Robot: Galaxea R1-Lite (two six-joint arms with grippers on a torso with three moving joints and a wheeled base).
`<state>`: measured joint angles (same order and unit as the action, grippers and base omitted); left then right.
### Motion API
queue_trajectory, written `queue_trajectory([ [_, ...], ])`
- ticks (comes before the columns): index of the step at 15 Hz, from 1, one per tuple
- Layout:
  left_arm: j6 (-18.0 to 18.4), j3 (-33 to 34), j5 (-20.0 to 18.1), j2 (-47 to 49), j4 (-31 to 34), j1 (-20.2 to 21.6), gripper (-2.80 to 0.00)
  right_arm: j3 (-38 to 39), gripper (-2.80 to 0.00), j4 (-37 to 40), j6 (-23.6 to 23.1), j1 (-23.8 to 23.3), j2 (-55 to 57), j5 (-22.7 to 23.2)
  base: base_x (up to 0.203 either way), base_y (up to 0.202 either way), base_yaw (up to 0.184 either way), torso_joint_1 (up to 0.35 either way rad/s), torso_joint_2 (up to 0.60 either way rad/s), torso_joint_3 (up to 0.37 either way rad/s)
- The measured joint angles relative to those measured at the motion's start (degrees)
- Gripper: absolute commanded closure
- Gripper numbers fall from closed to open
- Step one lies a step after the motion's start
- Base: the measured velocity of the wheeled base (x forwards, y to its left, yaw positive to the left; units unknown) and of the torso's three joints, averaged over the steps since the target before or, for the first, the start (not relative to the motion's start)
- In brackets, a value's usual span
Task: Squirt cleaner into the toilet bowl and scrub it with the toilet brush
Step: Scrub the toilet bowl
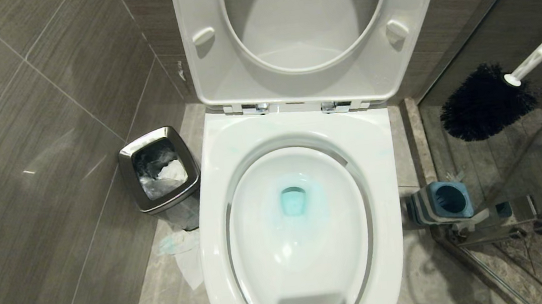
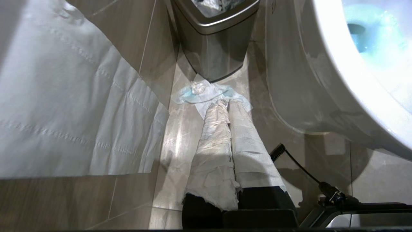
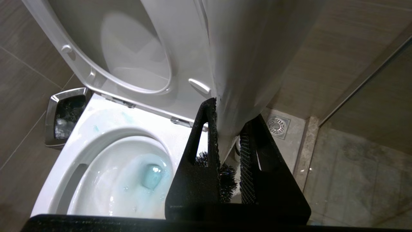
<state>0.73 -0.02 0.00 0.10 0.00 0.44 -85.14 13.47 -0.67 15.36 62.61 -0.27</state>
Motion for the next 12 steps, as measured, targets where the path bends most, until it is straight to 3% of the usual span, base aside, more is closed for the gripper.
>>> queue_trajectory([
  [7,-0.36,-0.02,0.07,0.00,-0.02,-0.02,0.00,-3.99,0.00,-0.17,1.07,3.76,5.97,-3.30,0.000,0.000,0.000,0.001,0.00,0.201],
  [12,-0.27,-0.02,0.07,0.00,-0.07,0.00,0.00,-7.03,0.00,-0.27,1.02,12.39,9.49,-8.87,0.000,0.000,0.000,-0.003,0.00,0.206],
])
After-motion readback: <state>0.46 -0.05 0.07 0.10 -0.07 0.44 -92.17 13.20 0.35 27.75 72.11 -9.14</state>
